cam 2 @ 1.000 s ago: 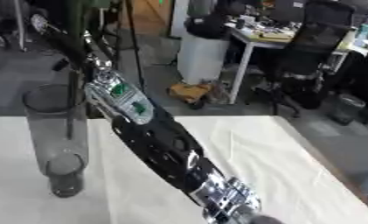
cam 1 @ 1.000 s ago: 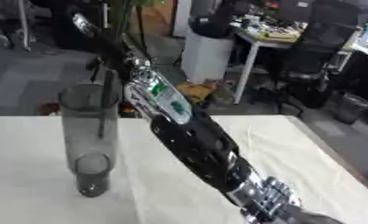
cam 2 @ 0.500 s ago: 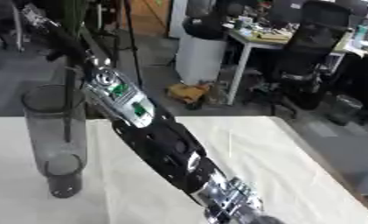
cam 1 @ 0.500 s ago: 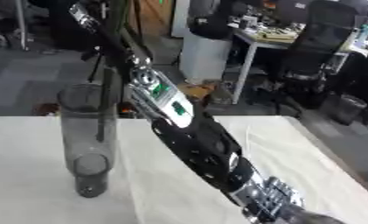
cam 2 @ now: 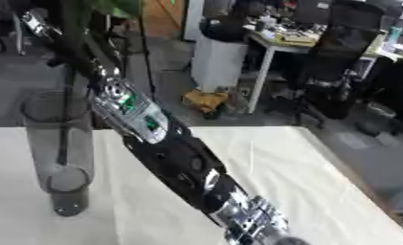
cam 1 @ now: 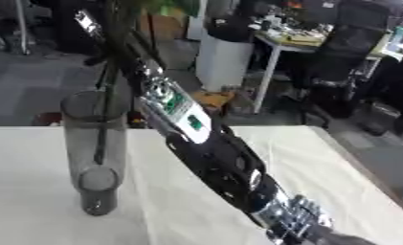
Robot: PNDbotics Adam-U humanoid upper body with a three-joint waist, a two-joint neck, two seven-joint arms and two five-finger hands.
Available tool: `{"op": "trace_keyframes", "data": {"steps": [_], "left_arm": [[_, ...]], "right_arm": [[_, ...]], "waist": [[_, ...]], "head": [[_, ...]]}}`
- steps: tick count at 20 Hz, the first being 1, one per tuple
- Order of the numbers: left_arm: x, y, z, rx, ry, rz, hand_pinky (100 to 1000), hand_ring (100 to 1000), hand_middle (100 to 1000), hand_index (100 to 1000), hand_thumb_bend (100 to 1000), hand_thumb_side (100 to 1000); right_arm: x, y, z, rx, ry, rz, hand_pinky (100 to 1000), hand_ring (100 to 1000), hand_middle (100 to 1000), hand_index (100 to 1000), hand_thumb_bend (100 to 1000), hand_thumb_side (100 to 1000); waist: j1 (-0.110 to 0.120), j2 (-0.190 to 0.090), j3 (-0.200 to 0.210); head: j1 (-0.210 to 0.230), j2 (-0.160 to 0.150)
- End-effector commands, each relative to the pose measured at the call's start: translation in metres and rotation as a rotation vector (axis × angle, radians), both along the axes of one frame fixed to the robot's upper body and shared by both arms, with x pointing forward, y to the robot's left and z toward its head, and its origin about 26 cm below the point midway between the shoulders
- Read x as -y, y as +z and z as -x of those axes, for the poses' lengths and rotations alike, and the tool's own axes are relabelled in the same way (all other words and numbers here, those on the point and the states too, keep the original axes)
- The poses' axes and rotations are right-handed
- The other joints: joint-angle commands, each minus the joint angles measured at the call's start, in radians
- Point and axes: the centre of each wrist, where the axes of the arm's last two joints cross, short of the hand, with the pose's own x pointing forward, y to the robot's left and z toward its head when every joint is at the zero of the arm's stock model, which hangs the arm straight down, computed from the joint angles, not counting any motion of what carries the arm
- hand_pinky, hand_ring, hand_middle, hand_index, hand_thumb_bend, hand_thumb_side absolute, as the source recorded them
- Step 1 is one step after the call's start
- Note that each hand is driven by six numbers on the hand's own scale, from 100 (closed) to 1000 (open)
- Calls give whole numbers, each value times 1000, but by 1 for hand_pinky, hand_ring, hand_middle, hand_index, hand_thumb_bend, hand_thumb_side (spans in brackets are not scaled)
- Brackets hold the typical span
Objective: Arrange flowers into the vase.
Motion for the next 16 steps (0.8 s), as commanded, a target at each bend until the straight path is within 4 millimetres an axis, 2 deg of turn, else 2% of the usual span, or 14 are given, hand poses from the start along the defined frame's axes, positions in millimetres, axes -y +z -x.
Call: {"op": "trace_keyframes", "data": {"steps": [1, 9, 16], "left_arm": [[0, 8, 2, 33, -5, -6, 634, 945, 960, 955, 100, 1000], [0, 8, 2, 31, -7, -6, 635, 946, 962, 955, 100, 1000], [1, 8, 2, 32, -10, -8, 635, 946, 962, 956, 100, 1000]], "right_arm": [[8, 13, 7, 40, -34, 43, 681, 1000, 114, 247, 517, 744], [10, 12, 9, 28, -44, 117, 784, 1000, 195, 331, 494, 718], [12, 11, 10, -11, -55, 161, 798, 1000, 211, 351, 476, 709]], "waist": [[9, -14, -3], [8, -13, -8], [9, -14, -13]], "head": [[-2, -13], [-2, -11], [-1, -8]]}}
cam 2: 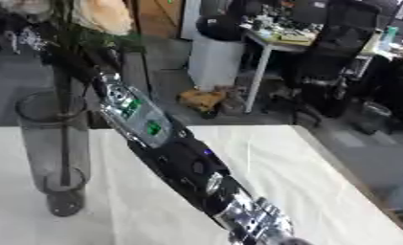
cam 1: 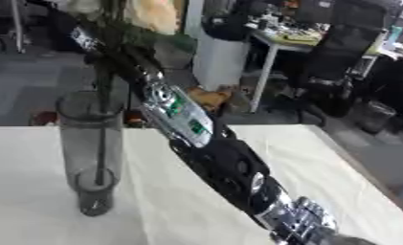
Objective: Arrange flowers into the vase.
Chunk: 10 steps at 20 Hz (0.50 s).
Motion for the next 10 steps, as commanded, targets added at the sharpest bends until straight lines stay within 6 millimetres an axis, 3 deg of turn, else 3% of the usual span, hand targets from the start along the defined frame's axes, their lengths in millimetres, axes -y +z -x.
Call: {"op": "trace_keyframes", "data": {"steps": [1, 4, 5, 10], "left_arm": [[1, 8, 2, 32, -8, -4, 635, 946, 962, 956, 100, 1000], [1, 8, 2, 32, -8, -4, 635, 946, 962, 956, 100, 1000], [1, 8, 2, 32, -8, -4, 636, 947, 963, 956, 100, 1000], [0, 8, 2, 31, -6, -5, 636, 948, 963, 956, 100, 1000]], "right_arm": [[7, 16, 9, 37, -22, 38, 798, 1000, 211, 351, 476, 709], [7, 17, 9, 35, -22, 41, 798, 1000, 211, 351, 476, 709], [7, 17, 10, 35, -22, 41, 912, 1000, 338, 511, 488, 766], [9, 13, 11, 9, -5, 91, 968, 1000, 416, 630, 497, 806]], "waist": [[9, -16, -2], [9, -16, -2], [9, -16, -2], [8, -18, -7]], "head": [[-1, -8], [-1, -8], [-1, -8], [-1, -11]]}}
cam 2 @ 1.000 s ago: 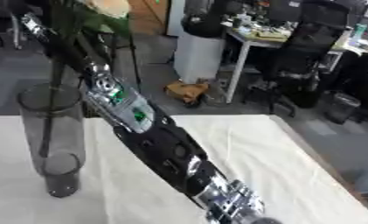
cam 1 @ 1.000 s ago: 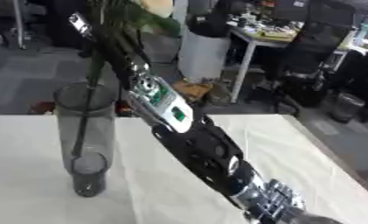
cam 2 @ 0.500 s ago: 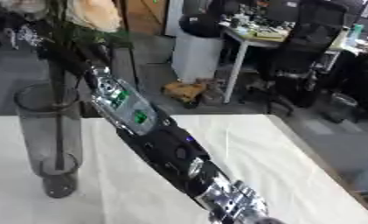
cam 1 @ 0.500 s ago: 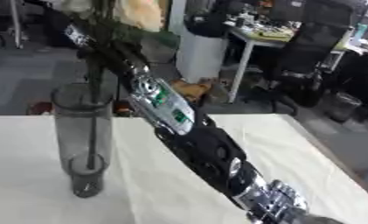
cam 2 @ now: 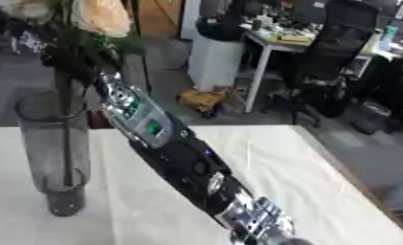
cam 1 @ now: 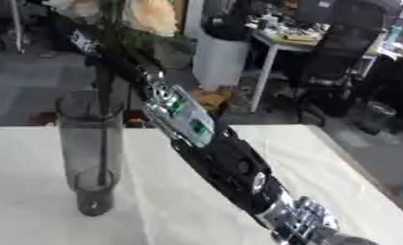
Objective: Arrange flowers into the vase.
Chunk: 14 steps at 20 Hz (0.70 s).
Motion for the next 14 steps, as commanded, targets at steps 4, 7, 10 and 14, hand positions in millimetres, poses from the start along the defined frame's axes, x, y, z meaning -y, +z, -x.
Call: {"op": "trace_keyframes", "data": {"steps": [4, 7, 10, 14], "left_arm": [[0, 8, 2, 31, -5, -4, 636, 948, 963, 956, 100, 1000], [1, 9, 2, 31, -5, -4, 636, 948, 963, 955, 100, 1000], [1, 9, 2, 31, -6, -4, 636, 948, 963, 956, 100, 1000], [0, 9, 2, 32, -5, -3, 637, 948, 963, 956, 100, 1000]], "right_arm": [[6, 15, 11, 31, 17, 99, 1000, 1000, 492, 706, 507, 876], [8, 16, 12, 24, 30, 134, 1000, 1000, 505, 718, 509, 888], [11, 16, 13, 25, 27, 157, 1000, 1000, 523, 739, 510, 889], [12, 16, 13, 34, 16, 171, 1000, 1000, 526, 743, 511, 888]], "waist": [[7, -19, -6], [7, -19, -8], [8, -19, -10], [10, -20, -13]], "head": [[-2, -11], [-2, -12], [-2, -12], [-3, -13]]}}
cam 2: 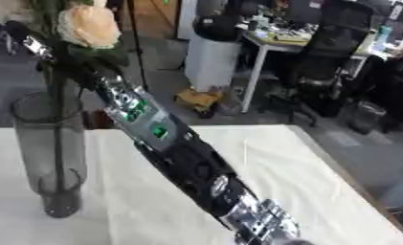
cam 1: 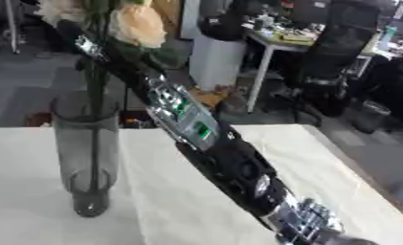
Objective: Arrange flowers into the vase.
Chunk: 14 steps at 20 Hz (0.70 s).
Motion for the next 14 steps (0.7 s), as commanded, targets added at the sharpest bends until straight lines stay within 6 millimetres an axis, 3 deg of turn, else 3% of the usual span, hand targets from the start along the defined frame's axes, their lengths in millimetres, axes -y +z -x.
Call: {"op": "trace_keyframes", "data": {"steps": [1, 5, 14], "left_arm": [[0, 8, 3, 31, -5, -2, 637, 948, 963, 956, 100, 1000], [0, 8, 3, 31, -5, -3, 637, 948, 963, 956, 100, 1000], [1, 9, 2, 34, -8, -3, 639, 947, 963, 956, 100, 1000]], "right_arm": [[6, 16, 9, 55, -25, 41, 1000, 1000, 528, 745, 511, 888], [5, 16, 11, 62, -29, 55, 1000, 1000, 536, 755, 514, 895], [4, 13, 17, 80, -18, 197, 1000, 1000, 629, 856, 568, 1000]], "waist": [[11, -20, -1], [12, -20, -5], [12, -25, -18]], "head": [[-4, -13], [-4, -10], [-3, -9]]}}
